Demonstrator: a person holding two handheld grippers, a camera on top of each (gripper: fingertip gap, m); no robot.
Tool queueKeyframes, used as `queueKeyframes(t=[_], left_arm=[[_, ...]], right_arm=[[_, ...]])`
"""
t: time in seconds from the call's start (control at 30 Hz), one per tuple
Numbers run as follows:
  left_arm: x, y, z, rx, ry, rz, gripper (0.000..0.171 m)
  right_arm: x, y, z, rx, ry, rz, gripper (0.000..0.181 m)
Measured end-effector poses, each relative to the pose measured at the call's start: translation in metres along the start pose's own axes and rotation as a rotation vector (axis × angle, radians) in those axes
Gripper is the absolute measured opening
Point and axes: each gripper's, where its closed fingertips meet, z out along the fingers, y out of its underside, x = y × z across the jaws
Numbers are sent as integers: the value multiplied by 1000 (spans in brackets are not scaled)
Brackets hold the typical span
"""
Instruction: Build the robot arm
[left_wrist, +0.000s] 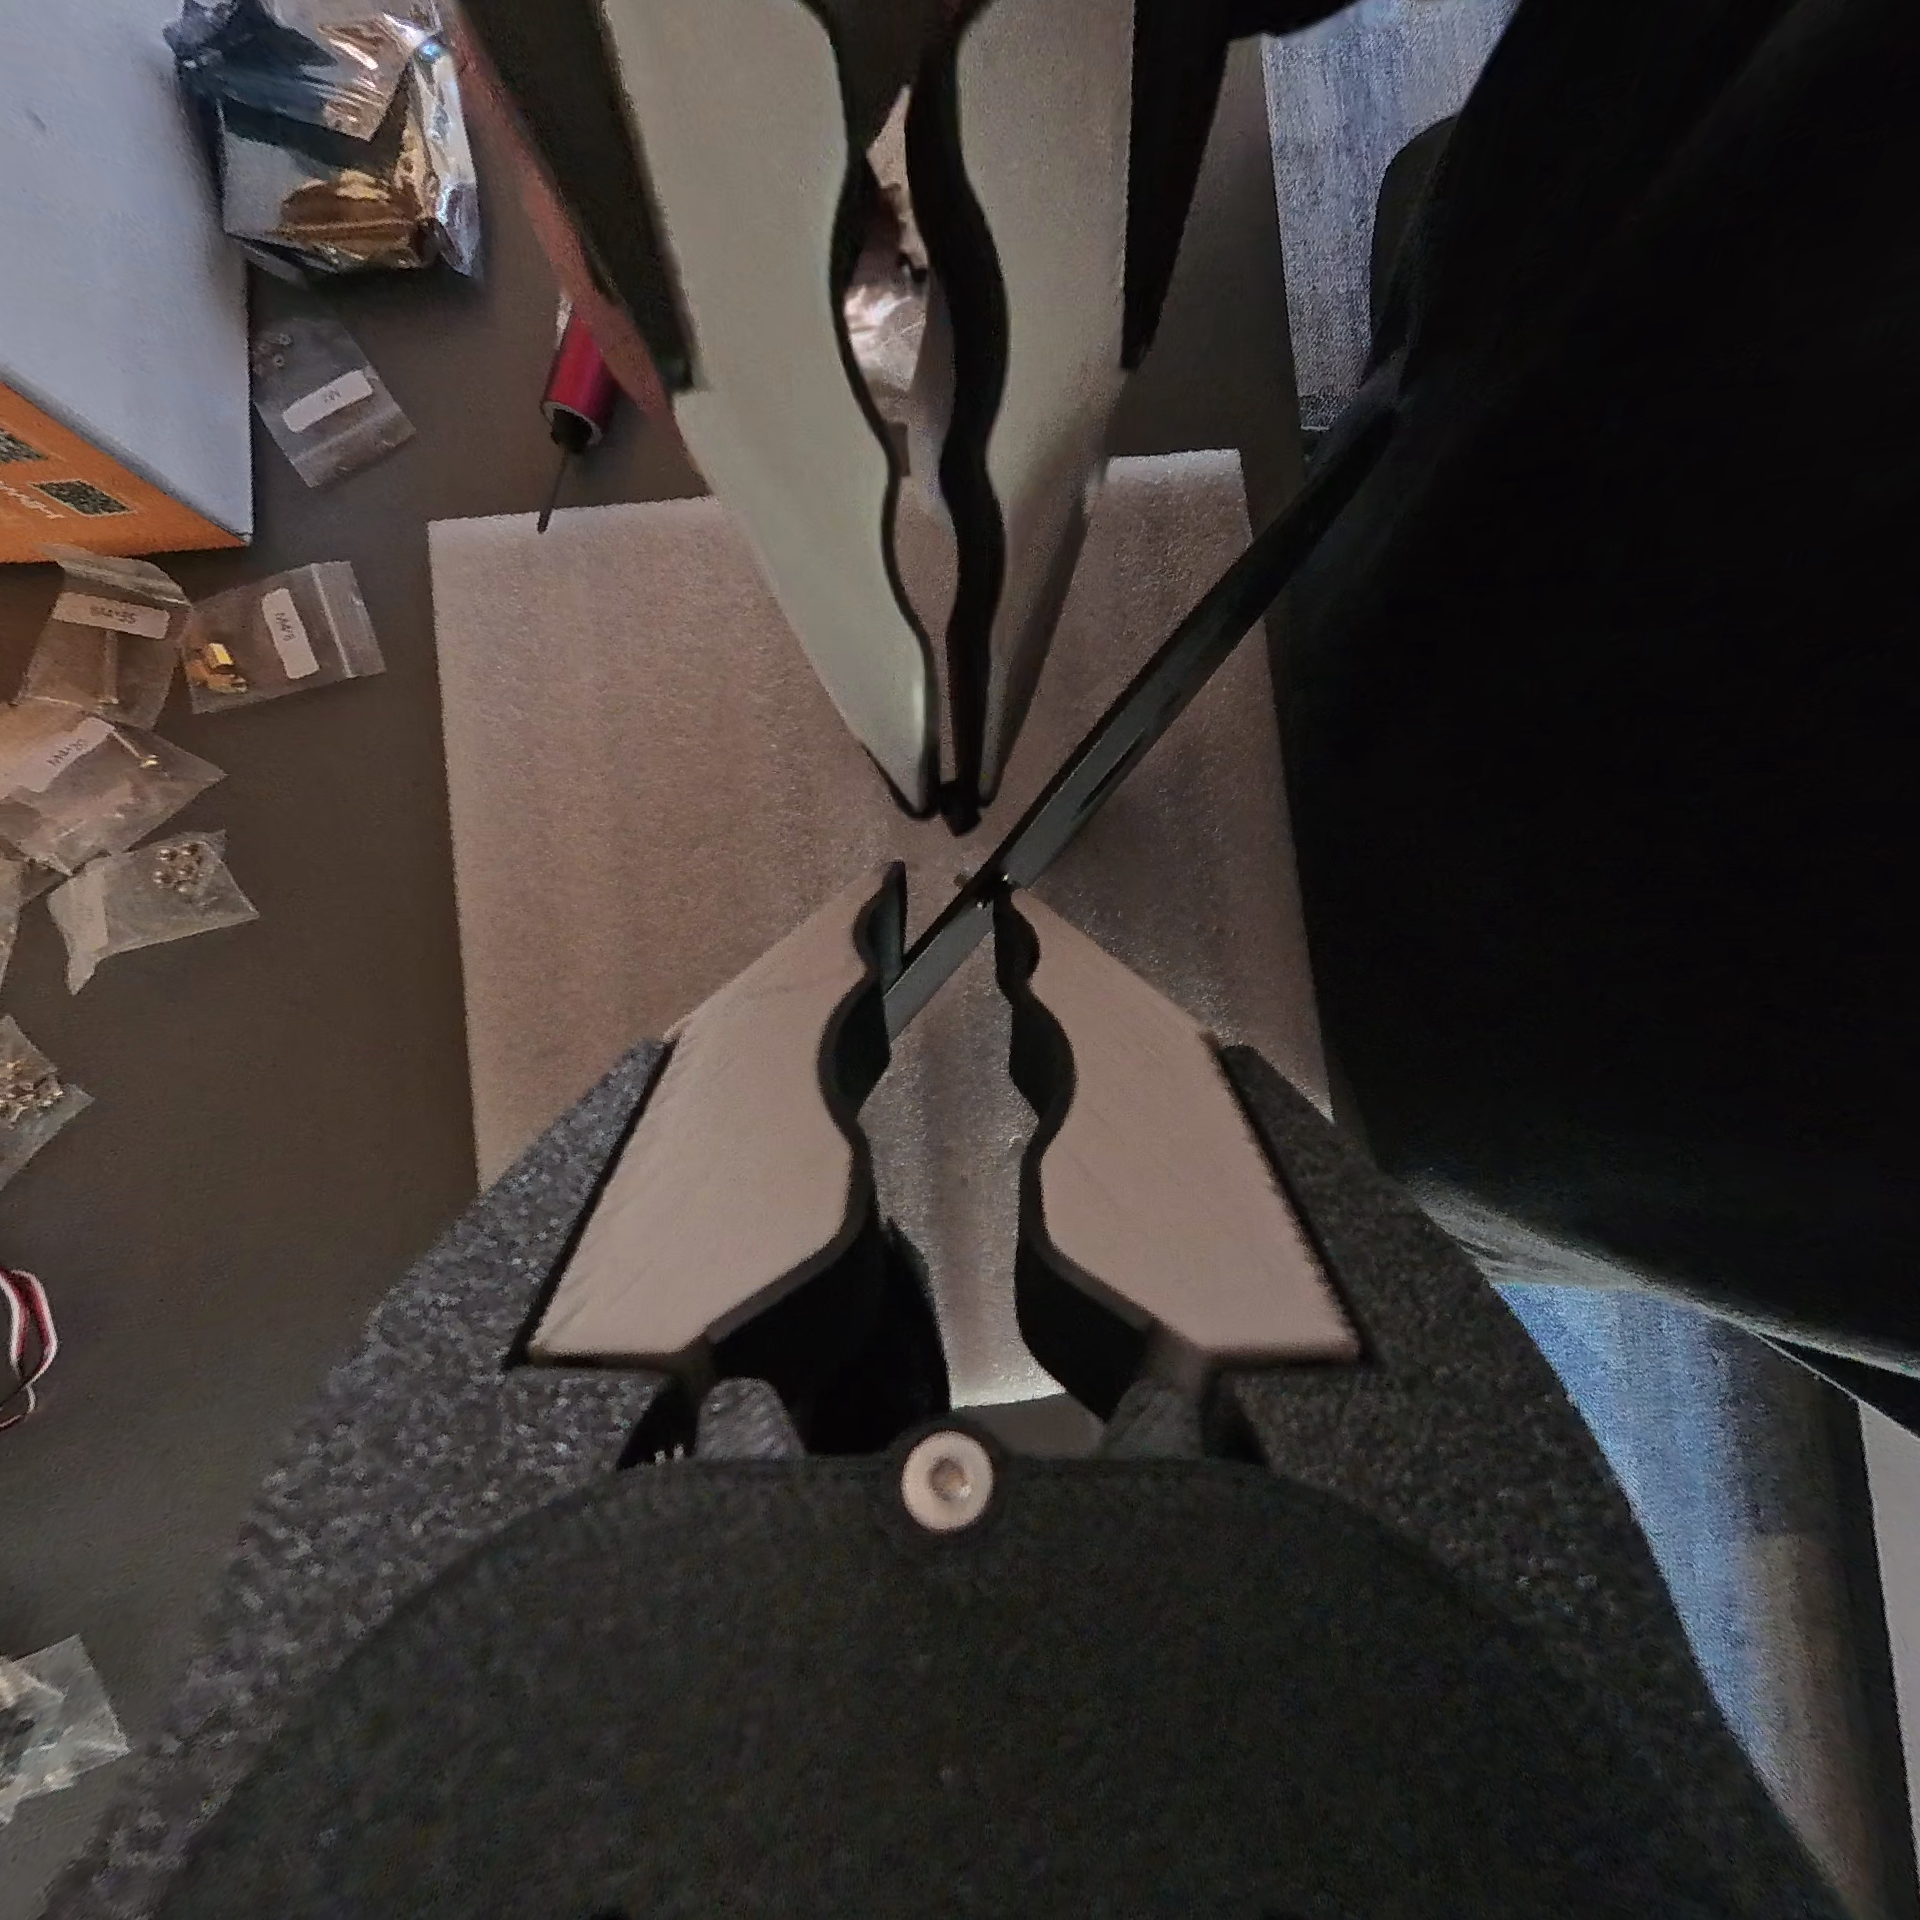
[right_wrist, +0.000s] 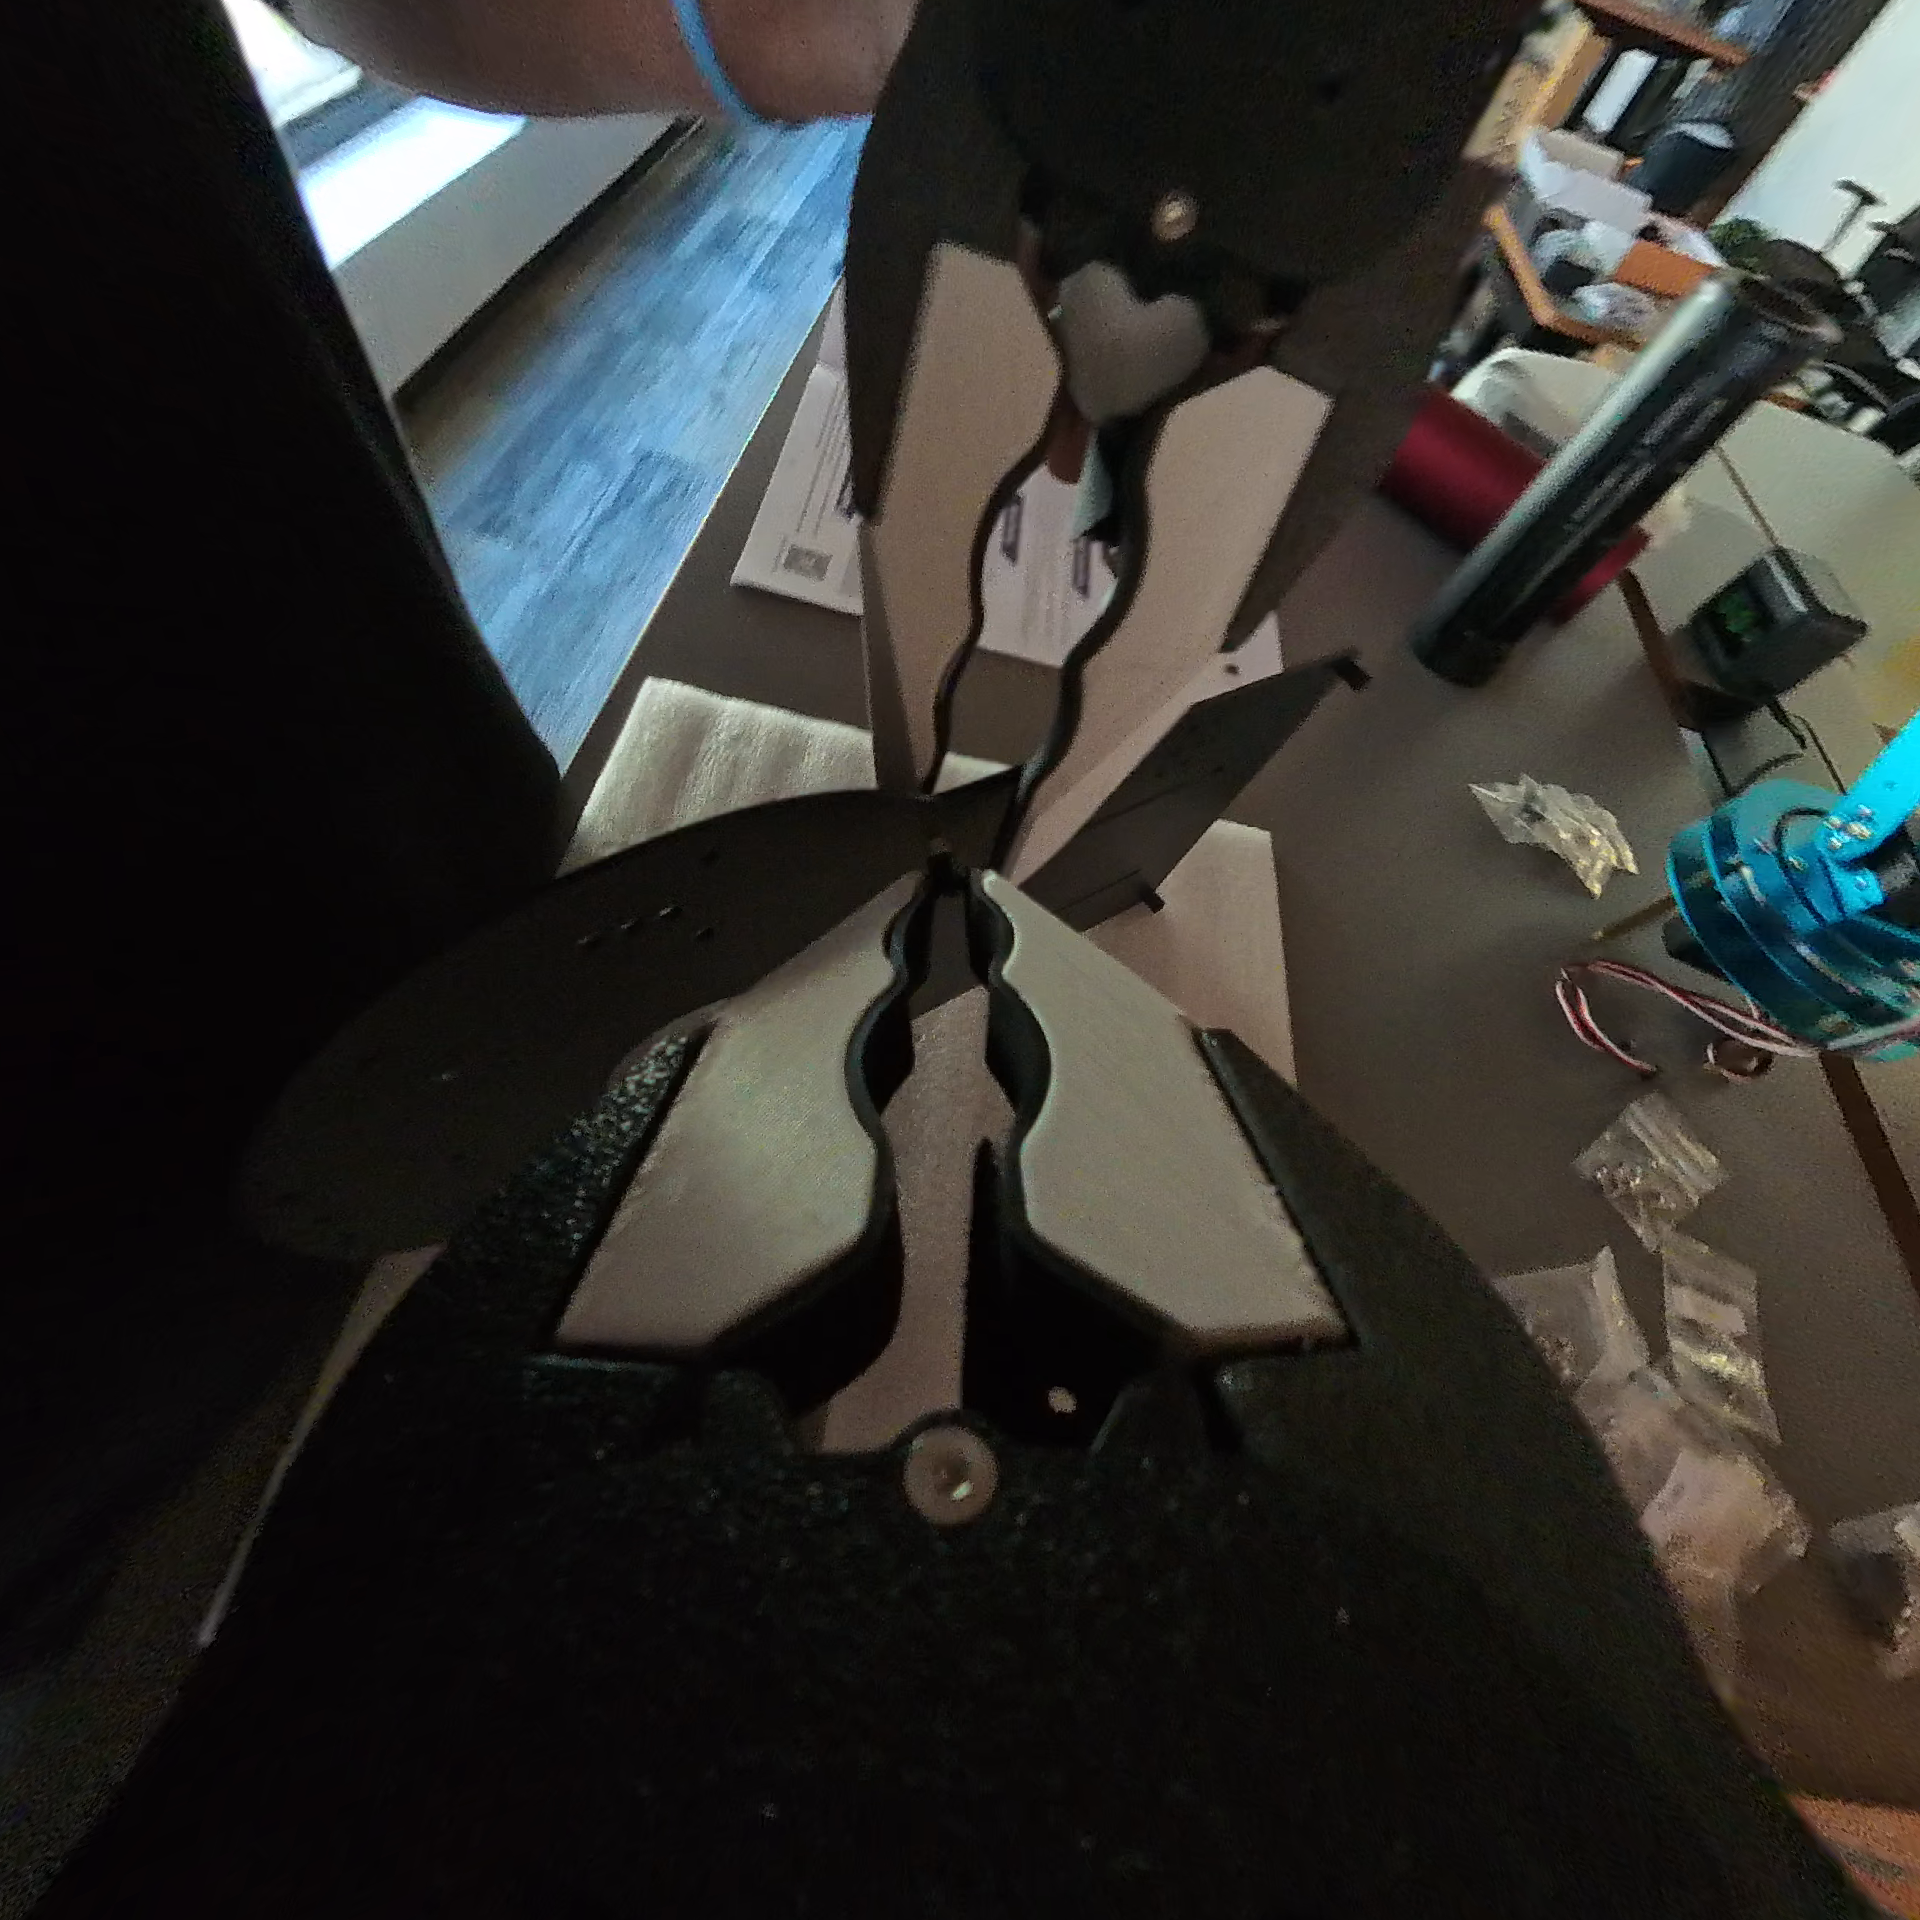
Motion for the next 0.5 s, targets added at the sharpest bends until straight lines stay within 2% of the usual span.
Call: queueKeyframes(t=[0.1, 0.5], left_arm=[[0, 0, 0, -1, 5, -8, 15], [-1, -1, 1, -9, 22, -13, 16]], right_arm=[[-1, 7, 7, -56, -23, -76, 4], [2, 3, 8, -27, -24, -119, 4]])
